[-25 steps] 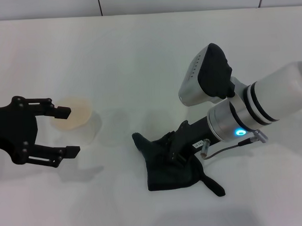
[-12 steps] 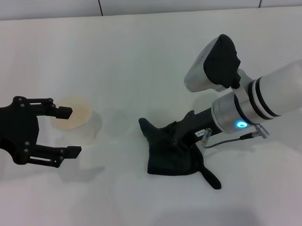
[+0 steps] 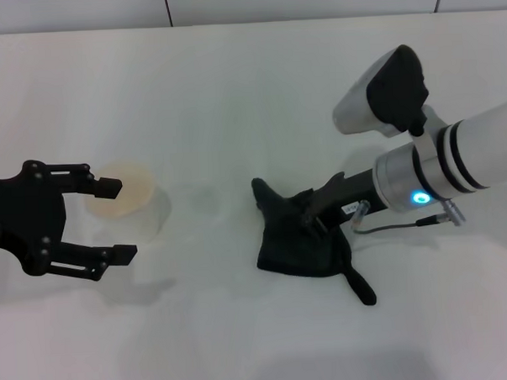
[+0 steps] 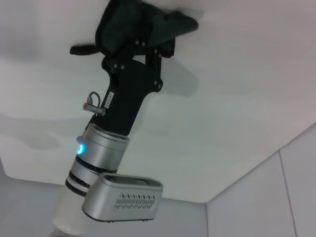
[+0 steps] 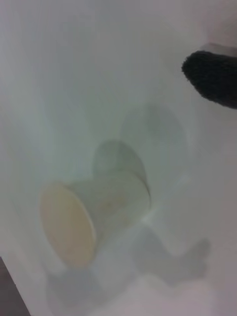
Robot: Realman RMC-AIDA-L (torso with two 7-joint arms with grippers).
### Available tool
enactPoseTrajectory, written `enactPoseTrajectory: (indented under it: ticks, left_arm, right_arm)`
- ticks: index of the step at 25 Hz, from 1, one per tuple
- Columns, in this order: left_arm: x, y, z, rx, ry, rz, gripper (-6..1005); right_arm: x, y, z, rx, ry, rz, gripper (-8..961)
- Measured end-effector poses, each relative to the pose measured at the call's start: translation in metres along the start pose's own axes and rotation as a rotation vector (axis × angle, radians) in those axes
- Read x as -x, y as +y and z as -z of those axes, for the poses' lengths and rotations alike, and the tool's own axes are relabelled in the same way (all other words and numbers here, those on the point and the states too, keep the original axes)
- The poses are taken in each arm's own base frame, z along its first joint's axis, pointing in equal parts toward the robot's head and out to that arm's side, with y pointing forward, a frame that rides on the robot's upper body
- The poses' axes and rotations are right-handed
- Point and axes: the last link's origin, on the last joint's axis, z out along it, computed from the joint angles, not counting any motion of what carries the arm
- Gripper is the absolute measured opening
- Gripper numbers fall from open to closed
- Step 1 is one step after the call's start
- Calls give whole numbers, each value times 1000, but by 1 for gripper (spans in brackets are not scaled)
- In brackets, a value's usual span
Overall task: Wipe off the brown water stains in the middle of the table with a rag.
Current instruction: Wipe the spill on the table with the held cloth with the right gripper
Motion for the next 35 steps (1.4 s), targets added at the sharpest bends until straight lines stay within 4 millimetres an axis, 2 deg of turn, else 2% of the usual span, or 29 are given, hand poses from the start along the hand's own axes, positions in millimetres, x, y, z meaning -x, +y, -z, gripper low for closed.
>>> enactPoseTrajectory:
  ticks: [8,15,27,35]
  left_arm:
    - [0,-1,0,-8,1,-4,861]
    - [0,-2,0,-12,-2,-3,861]
    - [2,-1,1,-12,-3,1,861]
    - [1,-1,1,-13,0,-9,861]
  right_arm:
    - [-1,-5,9,-10,-26,-4,111]
    - [-12,-16,34,-29,-102,-37,121]
    - [-28,-19,41,-31,-100,-40,139]
    - [-38,-23,57,3,-206,-66,151]
